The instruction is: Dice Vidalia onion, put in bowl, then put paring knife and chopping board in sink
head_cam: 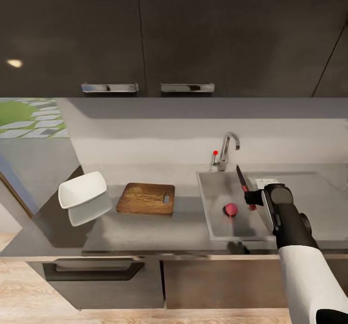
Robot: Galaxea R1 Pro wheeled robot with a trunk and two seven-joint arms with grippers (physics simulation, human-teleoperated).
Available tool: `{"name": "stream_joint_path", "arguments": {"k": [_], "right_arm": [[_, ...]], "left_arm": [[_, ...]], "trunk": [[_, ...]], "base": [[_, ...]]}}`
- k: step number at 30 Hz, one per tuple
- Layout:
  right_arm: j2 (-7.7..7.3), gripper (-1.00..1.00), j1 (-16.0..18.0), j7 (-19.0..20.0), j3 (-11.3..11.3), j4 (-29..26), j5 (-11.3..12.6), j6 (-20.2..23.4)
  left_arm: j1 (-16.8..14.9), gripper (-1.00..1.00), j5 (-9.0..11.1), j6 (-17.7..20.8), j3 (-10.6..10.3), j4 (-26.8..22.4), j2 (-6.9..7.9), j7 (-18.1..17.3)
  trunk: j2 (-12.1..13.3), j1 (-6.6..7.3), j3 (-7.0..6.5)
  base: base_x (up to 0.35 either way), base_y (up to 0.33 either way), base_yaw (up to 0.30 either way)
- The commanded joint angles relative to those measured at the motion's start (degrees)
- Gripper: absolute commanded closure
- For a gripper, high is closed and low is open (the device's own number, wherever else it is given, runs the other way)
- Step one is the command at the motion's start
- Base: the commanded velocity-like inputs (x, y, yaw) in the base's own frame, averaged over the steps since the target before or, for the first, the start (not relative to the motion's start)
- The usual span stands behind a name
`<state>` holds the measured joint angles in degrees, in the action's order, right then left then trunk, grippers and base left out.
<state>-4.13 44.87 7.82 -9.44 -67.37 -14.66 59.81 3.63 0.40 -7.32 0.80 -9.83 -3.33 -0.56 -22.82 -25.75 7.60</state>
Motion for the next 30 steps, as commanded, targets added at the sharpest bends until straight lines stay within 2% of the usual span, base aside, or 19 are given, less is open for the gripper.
{"name": "stream_joint_path", "arguments": {"k": [1, 30], "right_arm": [[-0.01, 1.0, 0.04, 0.71, -0.05, -0.04, -0.54, 0.19], [-0.01, 1.0, 0.04, 0.71, 0.09, -0.04, -0.54, 0.19]], "left_arm": [[0.04, -1.0, 0.04, -0.07, 0.08, -0.11, -0.01, -0.06], [0.01, -1.0, 0.04, -0.07, 0.08, -0.11, -0.01, -0.06]], "trunk": [[-0.1, -0.04, 0.01], [-0.1, -0.04, -2.19]], "base": [[-0.018, -0.294, 0.0], [-0.018, -0.295, 0.0]]}}
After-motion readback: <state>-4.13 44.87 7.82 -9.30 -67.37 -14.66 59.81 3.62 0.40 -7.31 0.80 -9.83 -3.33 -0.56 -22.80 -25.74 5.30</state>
